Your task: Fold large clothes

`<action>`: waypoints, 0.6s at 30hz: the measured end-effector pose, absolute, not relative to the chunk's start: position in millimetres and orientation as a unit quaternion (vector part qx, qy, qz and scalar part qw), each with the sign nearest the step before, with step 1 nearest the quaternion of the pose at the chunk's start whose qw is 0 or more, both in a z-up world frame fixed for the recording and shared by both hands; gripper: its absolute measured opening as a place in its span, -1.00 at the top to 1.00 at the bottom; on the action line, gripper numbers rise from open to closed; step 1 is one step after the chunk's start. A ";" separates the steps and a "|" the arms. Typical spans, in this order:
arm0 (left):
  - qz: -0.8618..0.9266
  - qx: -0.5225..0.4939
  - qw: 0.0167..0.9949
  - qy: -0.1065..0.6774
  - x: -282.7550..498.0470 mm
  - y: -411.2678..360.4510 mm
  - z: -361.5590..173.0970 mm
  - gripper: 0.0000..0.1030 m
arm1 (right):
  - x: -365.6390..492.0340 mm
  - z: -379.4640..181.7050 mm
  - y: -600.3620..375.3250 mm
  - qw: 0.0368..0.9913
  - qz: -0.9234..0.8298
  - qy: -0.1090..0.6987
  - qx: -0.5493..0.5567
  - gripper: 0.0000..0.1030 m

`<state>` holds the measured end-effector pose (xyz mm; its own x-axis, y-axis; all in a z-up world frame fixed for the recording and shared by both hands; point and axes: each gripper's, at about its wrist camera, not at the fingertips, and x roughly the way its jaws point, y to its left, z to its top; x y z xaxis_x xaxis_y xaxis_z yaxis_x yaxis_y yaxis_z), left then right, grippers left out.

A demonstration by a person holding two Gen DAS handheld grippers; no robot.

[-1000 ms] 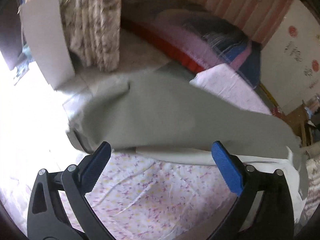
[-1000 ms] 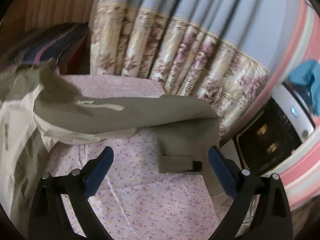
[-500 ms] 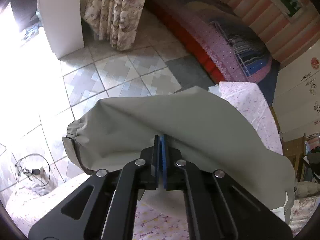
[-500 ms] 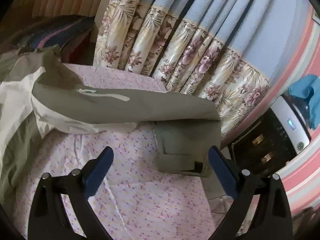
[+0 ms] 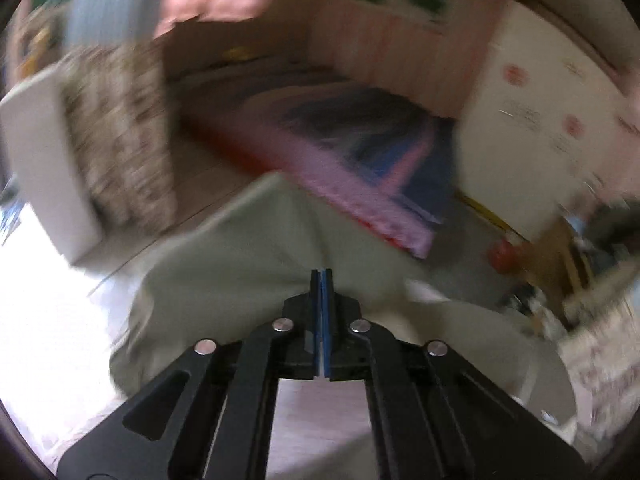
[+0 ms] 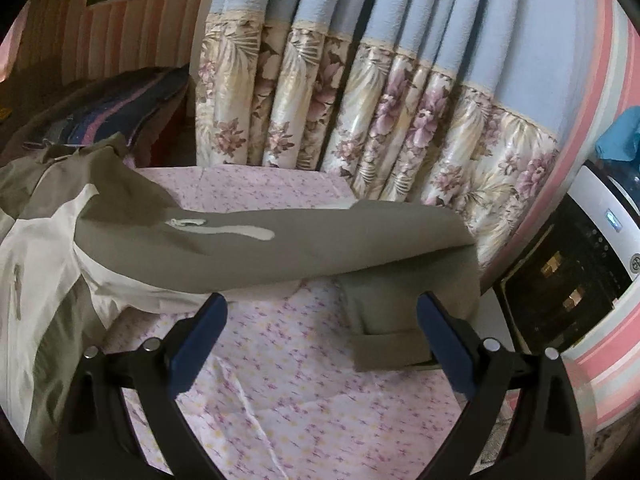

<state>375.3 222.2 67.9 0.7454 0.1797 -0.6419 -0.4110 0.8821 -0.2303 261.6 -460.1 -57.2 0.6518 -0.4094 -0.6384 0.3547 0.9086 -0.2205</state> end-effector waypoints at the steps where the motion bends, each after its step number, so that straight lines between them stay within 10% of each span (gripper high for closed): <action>1: 0.131 -0.155 0.926 0.317 385.8 184.4 76.3 1.00 | 263.3 -57.0 -457.6 0.909 -0.209 0.358 -0.042 -0.86; 11: -0.045 -0.071 0.899 0.429 439.2 -13.9 3.8 0.89 | 263.7 -52.8 -440.3 0.914 -0.197 0.351 -0.060 -0.86; 14: 0.001 -0.096 0.885 0.455 444.3 32.0 -20.8 0.03 | 263.7 -60.7 -441.6 0.904 -0.209 0.363 -0.084 -0.86; 18: 0.113 -0.096 0.883 0.445 428.0 104.2 -34.1 -0.29 | 263.7 -66.4 -447.5 0.901 -0.212 0.371 -0.069 -0.86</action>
<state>428.0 104.2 -34.1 0.5781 0.1152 -0.8078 -0.2854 0.9560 -0.0679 263.7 -447.5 -66.4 0.6347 -0.4333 -0.6398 0.3304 0.9007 -0.2822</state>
